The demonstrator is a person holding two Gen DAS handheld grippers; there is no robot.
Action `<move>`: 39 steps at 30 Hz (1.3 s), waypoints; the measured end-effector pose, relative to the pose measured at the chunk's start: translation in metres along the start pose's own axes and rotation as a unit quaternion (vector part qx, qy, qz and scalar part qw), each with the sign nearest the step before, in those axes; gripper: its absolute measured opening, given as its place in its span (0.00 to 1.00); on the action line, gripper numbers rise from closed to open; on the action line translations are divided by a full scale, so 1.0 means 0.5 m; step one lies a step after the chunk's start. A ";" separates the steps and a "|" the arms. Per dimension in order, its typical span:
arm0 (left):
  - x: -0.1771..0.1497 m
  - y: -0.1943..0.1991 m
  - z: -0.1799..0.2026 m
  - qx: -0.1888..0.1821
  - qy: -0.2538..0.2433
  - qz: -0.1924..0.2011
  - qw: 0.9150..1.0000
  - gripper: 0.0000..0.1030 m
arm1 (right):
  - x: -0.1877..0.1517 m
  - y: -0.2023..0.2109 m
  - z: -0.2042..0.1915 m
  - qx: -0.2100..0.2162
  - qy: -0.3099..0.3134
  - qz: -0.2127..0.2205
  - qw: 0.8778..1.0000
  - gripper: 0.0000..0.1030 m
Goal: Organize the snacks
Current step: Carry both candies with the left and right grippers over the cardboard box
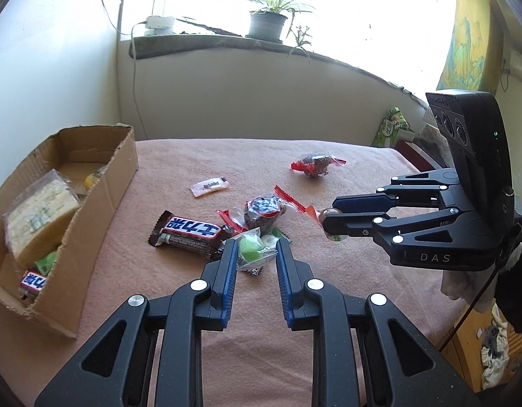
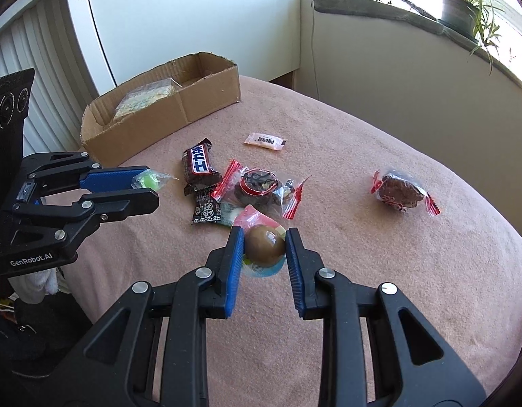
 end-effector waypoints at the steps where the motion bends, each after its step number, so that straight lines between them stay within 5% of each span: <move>1: 0.003 0.008 -0.008 0.003 0.003 0.004 1.000 0.21 | 0.007 0.002 -0.005 0.000 0.002 0.002 1.000 0.25; 21: 0.047 0.133 -0.210 0.074 0.067 0.073 0.992 0.20 | 0.221 -0.007 -0.107 0.021 0.045 0.057 0.997 0.25; 39: 0.060 0.156 -0.310 0.105 0.097 0.083 0.986 0.21 | 0.342 -0.102 -0.147 0.038 0.058 0.059 0.996 0.26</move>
Point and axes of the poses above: each gripper's, at about its wrist camera, not at the fingertips, and y roughly against the way its jaws point, z to its right, x to its top, the point moved 8 cm from there along -y, roughly the way its jaws point, and after that the axes turned 11 degrees about y, right-handed, at the moved point
